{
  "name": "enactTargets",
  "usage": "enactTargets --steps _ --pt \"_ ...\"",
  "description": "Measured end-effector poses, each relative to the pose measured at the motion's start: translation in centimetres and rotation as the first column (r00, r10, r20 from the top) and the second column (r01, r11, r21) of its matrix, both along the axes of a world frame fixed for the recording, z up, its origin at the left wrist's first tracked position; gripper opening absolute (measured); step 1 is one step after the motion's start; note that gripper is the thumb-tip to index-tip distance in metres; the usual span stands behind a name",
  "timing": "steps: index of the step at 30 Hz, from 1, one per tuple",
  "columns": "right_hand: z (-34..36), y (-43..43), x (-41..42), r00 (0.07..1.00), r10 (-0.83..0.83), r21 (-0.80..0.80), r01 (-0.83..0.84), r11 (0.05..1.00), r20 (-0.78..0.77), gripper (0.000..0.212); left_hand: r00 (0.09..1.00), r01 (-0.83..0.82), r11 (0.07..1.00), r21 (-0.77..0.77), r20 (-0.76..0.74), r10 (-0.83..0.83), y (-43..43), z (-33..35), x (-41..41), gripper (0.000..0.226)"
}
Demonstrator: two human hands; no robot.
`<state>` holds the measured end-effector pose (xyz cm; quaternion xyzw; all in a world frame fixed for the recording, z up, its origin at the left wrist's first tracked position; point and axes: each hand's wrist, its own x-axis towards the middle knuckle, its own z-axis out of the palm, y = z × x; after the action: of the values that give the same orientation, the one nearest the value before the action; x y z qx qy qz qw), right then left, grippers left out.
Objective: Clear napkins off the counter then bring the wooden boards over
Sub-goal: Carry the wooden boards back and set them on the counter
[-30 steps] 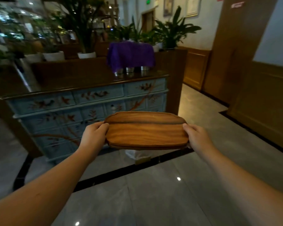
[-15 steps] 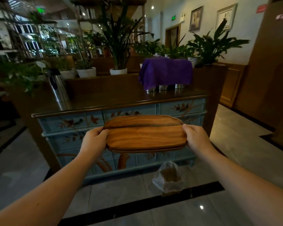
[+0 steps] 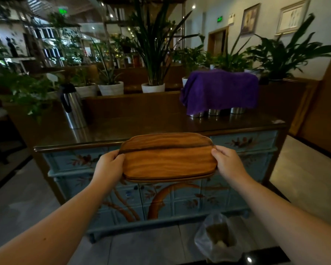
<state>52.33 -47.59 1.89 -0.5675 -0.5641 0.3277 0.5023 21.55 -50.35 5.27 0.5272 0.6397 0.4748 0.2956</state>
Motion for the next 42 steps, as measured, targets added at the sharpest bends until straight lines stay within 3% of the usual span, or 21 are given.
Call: enactTargets --steps 9,15,20,28,34,42 --pt "-0.3 18.6 -2.1 0.994 0.106 -0.038 -0.105 0.994 0.034 0.043 0.997 -0.067 0.996 -0.053 0.032 0.069 16.0 -0.1 -2.1 0.029" --pt "-0.2 27.5 -4.7 0.972 0.177 -0.095 -0.164 0.982 0.153 0.038 0.986 -0.116 0.985 -0.125 0.109 0.13 24.6 -1.5 -5.2 0.022" --pt "-1.2 33.2 -7.5 0.961 0.251 -0.185 -0.227 0.956 0.119 0.039 0.974 -0.178 0.974 -0.141 0.113 0.194 30.2 -3.1 -8.0 0.026" --pt "-1.4 41.5 -11.5 0.983 0.166 -0.244 -0.142 0.959 0.08 0.02 0.988 -0.066 0.977 -0.203 0.124 0.092 41.7 -5.4 -13.1 0.024" --pt "-1.7 47.4 -14.4 0.987 0.118 -0.31 -0.078 0.948 0.113 0.021 0.996 0.064 0.96 -0.271 0.08 -0.044 49.3 -5.6 -16.8 0.023" --pt "-3.3 52.7 -16.1 0.984 0.111 -0.422 -0.044 0.905 0.137 0.021 0.995 0.074 0.927 -0.367 -0.03 -0.091 56.0 -6.4 -18.0 0.018"
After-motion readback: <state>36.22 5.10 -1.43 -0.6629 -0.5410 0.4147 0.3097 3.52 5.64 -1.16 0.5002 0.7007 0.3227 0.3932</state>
